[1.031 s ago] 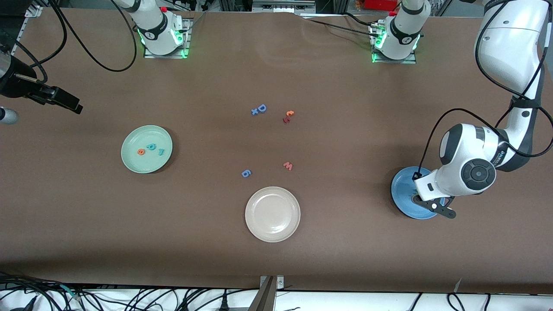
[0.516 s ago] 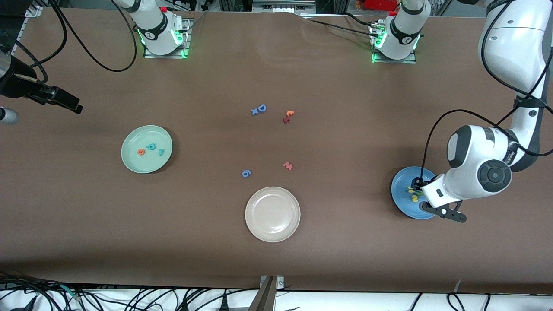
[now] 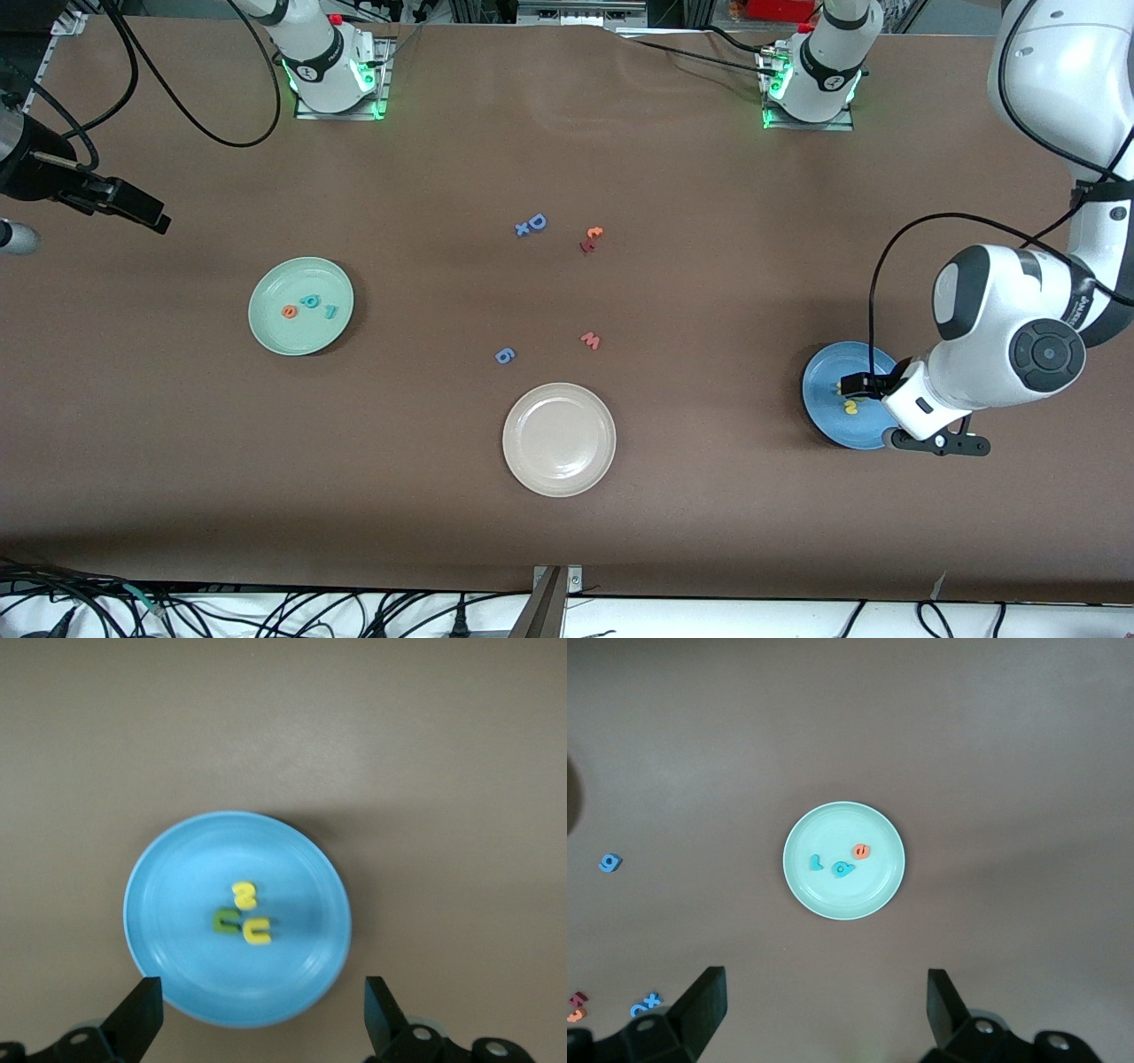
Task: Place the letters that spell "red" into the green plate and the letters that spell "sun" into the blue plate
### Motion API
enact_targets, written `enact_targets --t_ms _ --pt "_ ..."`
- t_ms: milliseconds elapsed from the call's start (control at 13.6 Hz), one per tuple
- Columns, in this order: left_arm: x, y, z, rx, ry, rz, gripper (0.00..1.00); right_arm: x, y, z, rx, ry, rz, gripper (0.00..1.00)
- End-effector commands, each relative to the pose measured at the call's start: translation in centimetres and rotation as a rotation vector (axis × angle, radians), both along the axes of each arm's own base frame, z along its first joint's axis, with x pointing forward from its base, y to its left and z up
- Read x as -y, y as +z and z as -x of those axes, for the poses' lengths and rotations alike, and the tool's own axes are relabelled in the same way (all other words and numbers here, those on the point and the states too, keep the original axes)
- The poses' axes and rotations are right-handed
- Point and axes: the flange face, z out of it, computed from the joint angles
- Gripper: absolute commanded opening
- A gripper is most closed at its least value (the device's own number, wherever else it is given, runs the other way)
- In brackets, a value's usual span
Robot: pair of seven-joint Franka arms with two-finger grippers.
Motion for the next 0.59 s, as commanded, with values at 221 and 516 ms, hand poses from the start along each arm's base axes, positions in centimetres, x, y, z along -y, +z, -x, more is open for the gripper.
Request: enact_targets --t_ms 221,516 --pt "2.2 13.5 5.2 -0.014 0.089 -0.043 1.00 -0.1 0.6 0.1 0.011 0.016 -0.008 1.00" --pt "-1.2 21.0 8.4 0.012 0.094 -0.017 1.00 0.0 0.6 0.1 0.011 0.014 -0.010 1.00"
